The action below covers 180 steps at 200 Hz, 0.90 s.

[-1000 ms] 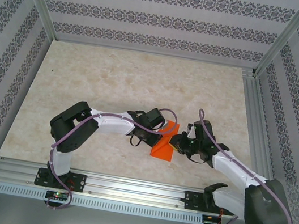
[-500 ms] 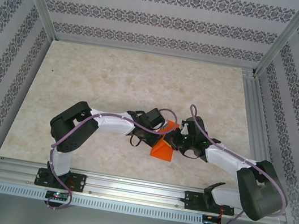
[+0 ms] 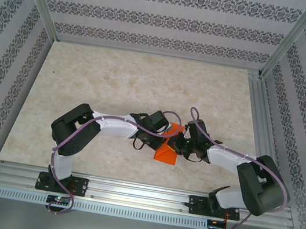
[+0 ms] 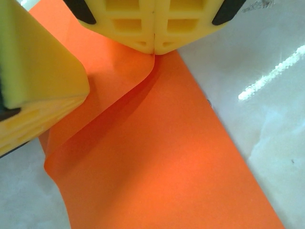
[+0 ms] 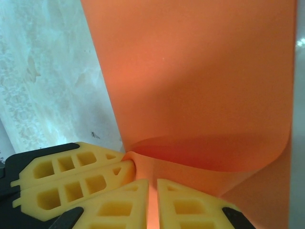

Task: Fold a paper plane with a square sheet of paper (fold left side to right side)
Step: Fold the triangle a second time at the center of the table.

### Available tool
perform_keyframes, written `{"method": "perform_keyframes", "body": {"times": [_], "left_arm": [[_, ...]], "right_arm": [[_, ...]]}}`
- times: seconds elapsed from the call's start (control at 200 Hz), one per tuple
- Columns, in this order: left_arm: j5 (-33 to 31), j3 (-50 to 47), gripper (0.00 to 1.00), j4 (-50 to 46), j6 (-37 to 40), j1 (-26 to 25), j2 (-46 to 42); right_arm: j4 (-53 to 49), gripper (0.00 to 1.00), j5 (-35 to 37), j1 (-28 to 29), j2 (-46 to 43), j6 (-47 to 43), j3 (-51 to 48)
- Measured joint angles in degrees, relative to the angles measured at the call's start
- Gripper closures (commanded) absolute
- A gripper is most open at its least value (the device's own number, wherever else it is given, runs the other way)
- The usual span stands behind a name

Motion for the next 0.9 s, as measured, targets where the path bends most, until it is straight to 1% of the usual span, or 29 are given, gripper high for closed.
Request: {"method": "perform_keyframes", "body": {"times": [0.465,0.899], "left_arm": [[-0.42,0.00,0.97,0.00,0.00,0.00,-0.04],[-2.58,0.00,0.97,-0.04,0.00,0.00,-1.01]], "right_arm": [[-0.94,0.86,0.46,0.00,0.00,-1.31,0.13],[-1.57,0.86,0.48,0.00,0.37,-1.70,1.14]]}}
